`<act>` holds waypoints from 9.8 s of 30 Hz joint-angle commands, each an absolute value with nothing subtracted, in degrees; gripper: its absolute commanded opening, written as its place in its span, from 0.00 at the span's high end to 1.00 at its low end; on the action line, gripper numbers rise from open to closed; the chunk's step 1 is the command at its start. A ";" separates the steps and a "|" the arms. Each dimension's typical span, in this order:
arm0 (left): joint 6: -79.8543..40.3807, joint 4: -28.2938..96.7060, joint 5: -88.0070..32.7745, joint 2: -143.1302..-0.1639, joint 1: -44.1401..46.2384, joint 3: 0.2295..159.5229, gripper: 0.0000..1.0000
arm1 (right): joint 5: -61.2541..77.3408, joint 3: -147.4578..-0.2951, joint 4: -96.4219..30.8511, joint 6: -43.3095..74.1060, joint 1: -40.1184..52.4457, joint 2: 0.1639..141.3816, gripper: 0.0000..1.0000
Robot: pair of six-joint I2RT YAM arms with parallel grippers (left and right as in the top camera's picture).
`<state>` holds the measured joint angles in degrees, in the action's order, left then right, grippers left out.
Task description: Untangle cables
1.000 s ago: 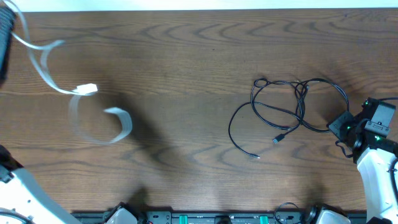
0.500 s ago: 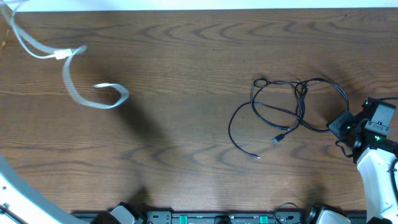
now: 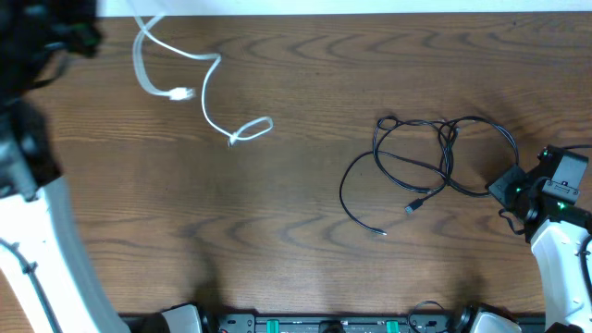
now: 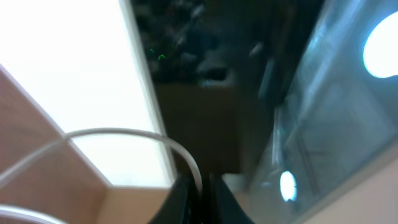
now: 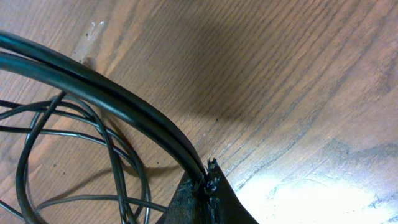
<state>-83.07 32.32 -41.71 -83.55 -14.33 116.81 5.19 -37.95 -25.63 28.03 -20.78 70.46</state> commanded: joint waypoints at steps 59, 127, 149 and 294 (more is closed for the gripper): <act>-27.68 51.03 8.21 -116.05 15.14 117.36 0.93 | 28.38 -29.71 -29.04 4.95 -11.55 70.52 0.99; -27.68 82.19 7.99 -112.09 10.90 117.34 0.14 | -5.58 -47.90 -0.51 48.93 23.07 88.62 0.36; -27.66 82.72 7.99 -112.09 10.90 117.34 0.14 | -9.41 -48.07 37.98 51.35 23.49 112.53 0.99; -15.38 49.71 9.54 -124.14 34.26 109.91 0.05 | 60.73 -48.56 50.35 50.11 -43.66 67.51 0.99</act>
<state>-15.51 48.05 1.72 -122.65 35.86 110.37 66.13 -47.46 49.58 55.18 -41.54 65.69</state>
